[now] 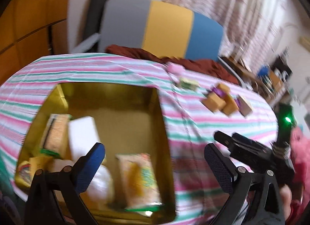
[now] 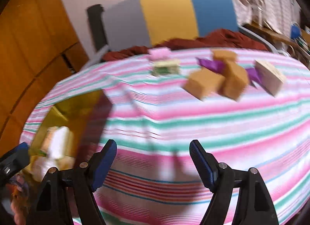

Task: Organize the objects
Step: 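Move both tools back to the items and grasp a yellow sponge with the right tool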

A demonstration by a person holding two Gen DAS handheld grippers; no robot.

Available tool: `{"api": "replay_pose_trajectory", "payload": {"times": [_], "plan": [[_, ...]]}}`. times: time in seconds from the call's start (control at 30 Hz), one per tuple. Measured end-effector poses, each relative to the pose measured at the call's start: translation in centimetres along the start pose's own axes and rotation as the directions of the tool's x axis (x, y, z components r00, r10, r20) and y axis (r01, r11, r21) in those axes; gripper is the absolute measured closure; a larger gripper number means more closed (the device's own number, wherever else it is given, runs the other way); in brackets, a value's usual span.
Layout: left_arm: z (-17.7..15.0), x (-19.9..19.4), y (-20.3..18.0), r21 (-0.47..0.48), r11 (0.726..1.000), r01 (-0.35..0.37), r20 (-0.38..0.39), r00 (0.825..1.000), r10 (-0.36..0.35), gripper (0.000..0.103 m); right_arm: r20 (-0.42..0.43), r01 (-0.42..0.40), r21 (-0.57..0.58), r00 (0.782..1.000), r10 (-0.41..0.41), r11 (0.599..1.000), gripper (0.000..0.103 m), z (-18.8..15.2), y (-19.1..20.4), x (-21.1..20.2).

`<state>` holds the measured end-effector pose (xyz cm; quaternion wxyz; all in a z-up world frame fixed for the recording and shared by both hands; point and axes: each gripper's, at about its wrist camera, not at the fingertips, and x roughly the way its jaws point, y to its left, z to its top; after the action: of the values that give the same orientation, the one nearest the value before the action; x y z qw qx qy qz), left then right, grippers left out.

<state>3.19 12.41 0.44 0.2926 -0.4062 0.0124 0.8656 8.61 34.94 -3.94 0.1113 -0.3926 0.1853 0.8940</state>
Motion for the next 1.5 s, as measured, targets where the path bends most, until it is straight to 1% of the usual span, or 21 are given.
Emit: {"api": "replay_pose_trajectory", "payload": {"times": [0.1, 0.17, 0.23, 0.3, 0.4, 0.47, 0.57, 0.73, 0.8, 0.87, 0.93, 0.97, 1.03, 1.1, 1.17, 1.3, 1.43, 1.5], "plan": [[-1.0, 0.8, -2.8, 0.070, 0.998, 0.012, -0.016, 1.000, -0.011, 0.000, -0.027, 0.043, 0.046, 0.999, -0.042, 0.998, 0.024, -1.1, -3.1, 0.8], [-1.5, 1.3, -4.3, 0.093, 0.995, 0.028, -0.026, 0.999, -0.025, 0.000, -0.032, 0.071, 0.084, 0.997, -0.068, 0.994, 0.024, -1.7, -5.1, 1.1], [-1.9, 1.8, -5.8, 0.102, 0.994, 0.044, -0.035, 0.999, -0.041, 0.000, -0.013, 0.086, 0.124, 0.996, -0.085, 0.989, 0.024, -1.7, -7.0, 1.2], [-2.5, 2.3, -7.3, 0.111, 0.992, 0.054, -0.043, 0.998, -0.049, 0.000, 0.026, 0.095, 0.148, 0.995, -0.100, 0.984, 0.024, -1.3, -8.4, 0.9], [-3.1, 3.0, -8.6, 0.114, 0.992, 0.059, -0.056, 0.997, -0.053, 0.000, 0.074, 0.094, 0.175, 0.991, -0.108, 0.980, 0.024, 0.4, -10.3, 0.9], [-3.7, 3.6, -9.5, 0.116, 0.991, 0.069, -0.079, 0.995, -0.060, 0.000, 0.111, 0.097, 0.192, 0.987, -0.120, 0.977, 0.024, 2.1, -11.5, 1.1], [-4.3, 4.4, -10.4, 0.125, 0.990, 0.067, -0.109, 0.993, -0.053, 0.000, 0.141, 0.103, 0.213, 0.981, -0.135, 0.972, 0.025, 4.9, -12.7, 1.9], [-4.5, 4.9, -10.9, 0.130, 0.990, 0.050, -0.128, 0.991, -0.034, 0.000, 0.155, 0.133, 0.209, 0.974, -0.167, 0.969, 0.028, 8.7, -13.5, 4.3], [-4.3, 5.1, -10.8, 0.118, 0.992, 0.040, -0.131, 0.991, -0.024, 0.000, 0.139, 0.156, 0.200, 0.973, -0.186, 0.967, 0.030, 9.5, -13.8, 5.5], [-4.2, 5.3, -10.7, 0.110, 0.993, 0.037, -0.137, 0.990, -0.022, 0.000, 0.128, 0.146, 0.204, 0.976, -0.174, 0.968, 0.033, 10.0, -14.1, 6.4], [-4.1, 5.5, -10.7, 0.104, 0.994, 0.032, -0.138, 0.990, -0.017, 0.000, 0.119, 0.151, 0.200, 0.977, -0.177, 0.968, 0.041, 10.0, -14.4, 7.1], [-4.0, 5.7, -10.7, 0.104, 0.994, 0.030, -0.140, 0.990, -0.015, 0.000, 0.117, 0.154, 0.195, 0.977, -0.179, 0.969, 0.047, 9.9, -14.5, 7.4], [-3.9, 6.1, -10.9, 0.106, 0.994, 0.029, -0.149, 0.989, -0.013, 0.000, 0.110, 0.154, 0.186, 0.978, -0.176, 0.970, 0.050, 9.5, -14.7, 7.9], [-3.6, 6.6, -11.2, 0.113, 0.993, 0.027, -0.157, 0.988, -0.009, 0.000, 0.119, 0.142, 0.204, 0.979, -0.168, 0.969, 0.053, 9.4, -15.1, 7.8], [-3.3, 7.3, -11.6, 0.122, 0.992, 0.026, -0.166, 0.986, -0.006, 0.000, 0.134, 0.132, 0.218, 0.977, -0.164, 0.967, 0.055, 9.1, -15.5, 7.5], [-2.2, 8.5, -12.6, 0.137, 0.990, 0.032, -0.174, 0.985, -0.008, 0.000, 0.150, 0.133, 0.195, 0.975, -0.163, 0.972, 0.057, 8.2, -15.2, 6.4], [-0.8, 9.4, -13.4, 0.158, 0.987, 0.008, -0.148, 0.989, 0.016, 0.000, 0.191, 0.146, 0.187, 0.965, -0.182, 0.971, 0.057, 6.8, -15.4, 4.3], [0.2, 10.1, -13.8, 0.173, 0.985, -0.011, -0.131, 0.991, 0.034, 0.000, 0.216, 0.161, 0.191, 0.955, -0.201, 0.968, 0.057, 5.9, -15.8, 3.1]]}}
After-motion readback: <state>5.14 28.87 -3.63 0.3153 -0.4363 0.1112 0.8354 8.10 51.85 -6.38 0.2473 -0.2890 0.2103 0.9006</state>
